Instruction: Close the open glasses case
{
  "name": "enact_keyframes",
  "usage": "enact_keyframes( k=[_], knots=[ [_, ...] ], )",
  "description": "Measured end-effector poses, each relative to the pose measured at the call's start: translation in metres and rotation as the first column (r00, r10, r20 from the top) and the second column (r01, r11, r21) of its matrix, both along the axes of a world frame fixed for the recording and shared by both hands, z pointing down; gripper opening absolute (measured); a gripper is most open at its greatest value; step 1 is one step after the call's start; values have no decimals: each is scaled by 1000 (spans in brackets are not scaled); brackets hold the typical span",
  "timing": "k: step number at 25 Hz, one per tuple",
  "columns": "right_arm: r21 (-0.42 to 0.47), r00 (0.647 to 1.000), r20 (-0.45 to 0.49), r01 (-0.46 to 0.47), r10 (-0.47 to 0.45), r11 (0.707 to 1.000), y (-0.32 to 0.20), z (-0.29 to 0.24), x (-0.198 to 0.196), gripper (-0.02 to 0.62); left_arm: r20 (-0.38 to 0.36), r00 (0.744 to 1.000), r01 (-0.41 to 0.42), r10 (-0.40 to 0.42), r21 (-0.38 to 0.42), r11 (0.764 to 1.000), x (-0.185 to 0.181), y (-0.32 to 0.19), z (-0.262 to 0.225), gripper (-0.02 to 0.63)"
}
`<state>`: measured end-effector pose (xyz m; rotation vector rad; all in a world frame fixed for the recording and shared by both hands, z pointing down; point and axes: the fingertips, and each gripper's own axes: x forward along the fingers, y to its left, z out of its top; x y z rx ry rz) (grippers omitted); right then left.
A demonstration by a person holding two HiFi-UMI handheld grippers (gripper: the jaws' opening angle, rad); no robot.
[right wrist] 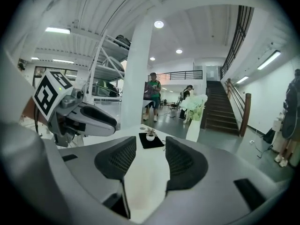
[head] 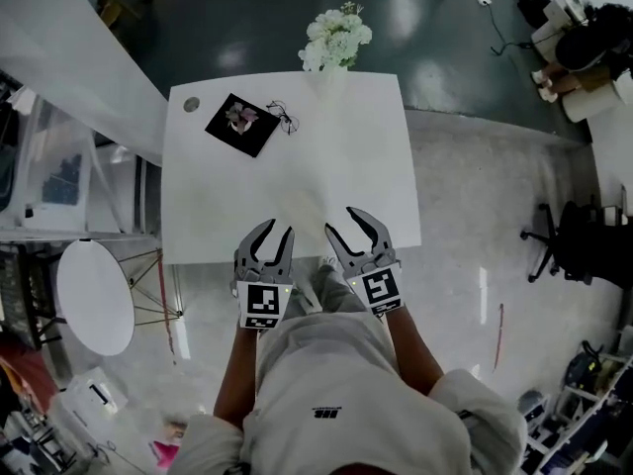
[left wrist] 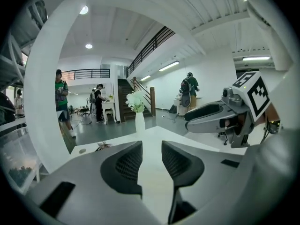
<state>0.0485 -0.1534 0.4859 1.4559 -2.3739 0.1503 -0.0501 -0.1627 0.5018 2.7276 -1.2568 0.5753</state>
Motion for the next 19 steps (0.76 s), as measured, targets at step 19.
enact_keyframes(
  k=[19],
  knots=[
    [7, 993, -8, -115, 115, 993, 39, -26, -17, 198, -55, 996, -72, 74, 27, 997, -23, 28, -25, 141]
  ],
)
